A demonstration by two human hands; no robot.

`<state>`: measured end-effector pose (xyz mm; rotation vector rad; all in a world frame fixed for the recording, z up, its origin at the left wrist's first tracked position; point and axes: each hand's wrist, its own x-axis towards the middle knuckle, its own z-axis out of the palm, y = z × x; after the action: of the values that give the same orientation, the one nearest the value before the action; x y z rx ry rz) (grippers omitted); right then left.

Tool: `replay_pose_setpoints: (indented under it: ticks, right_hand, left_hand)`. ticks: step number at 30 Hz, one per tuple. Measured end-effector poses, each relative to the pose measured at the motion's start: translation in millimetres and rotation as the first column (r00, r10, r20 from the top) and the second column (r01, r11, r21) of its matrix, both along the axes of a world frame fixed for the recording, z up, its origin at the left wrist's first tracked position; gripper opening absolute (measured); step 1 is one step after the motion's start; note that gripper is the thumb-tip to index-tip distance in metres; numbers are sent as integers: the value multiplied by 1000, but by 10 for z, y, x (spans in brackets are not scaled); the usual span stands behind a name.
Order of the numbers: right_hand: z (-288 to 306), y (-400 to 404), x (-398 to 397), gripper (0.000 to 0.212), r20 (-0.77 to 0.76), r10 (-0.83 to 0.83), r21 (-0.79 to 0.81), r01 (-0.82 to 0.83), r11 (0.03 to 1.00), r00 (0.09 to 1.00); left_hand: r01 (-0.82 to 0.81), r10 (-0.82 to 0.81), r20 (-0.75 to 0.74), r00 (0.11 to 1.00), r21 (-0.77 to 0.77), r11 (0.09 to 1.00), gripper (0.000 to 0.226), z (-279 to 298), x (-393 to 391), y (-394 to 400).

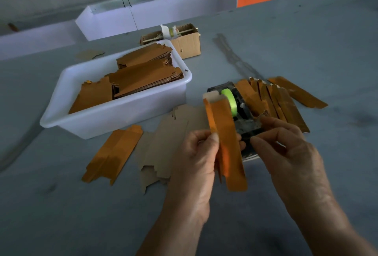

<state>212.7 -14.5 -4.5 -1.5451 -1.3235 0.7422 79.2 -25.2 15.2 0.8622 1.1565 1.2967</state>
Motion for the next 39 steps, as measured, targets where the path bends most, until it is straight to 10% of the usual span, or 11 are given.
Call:
replay_pose_setpoints:
  ticks: [13, 18, 26, 39]
  right_hand:
    - [-42, -11, -31, 8, 86, 4, 56, -8, 998, 996]
    - [17, 7, 74, 12, 229, -31, 107, 6, 994, 973]
    - [333, -154, 227, 19, -327, 381, 99, -370, 924, 865]
    - [360, -152, 97, 21, -43, 505, 118, -498, 859, 862]
  left_hand:
    - [20, 1, -488, 873, 39, 999, 14, 77, 87, 147]
    - [28, -28, -467, 884, -7, 1000, 15, 115, 84, 147]
    - [120, -126, -397, 909, -40, 992, 12, 242, -9, -7]
    - [117, -143, -287, 947, -104, 988, 9, 324, -73, -133]
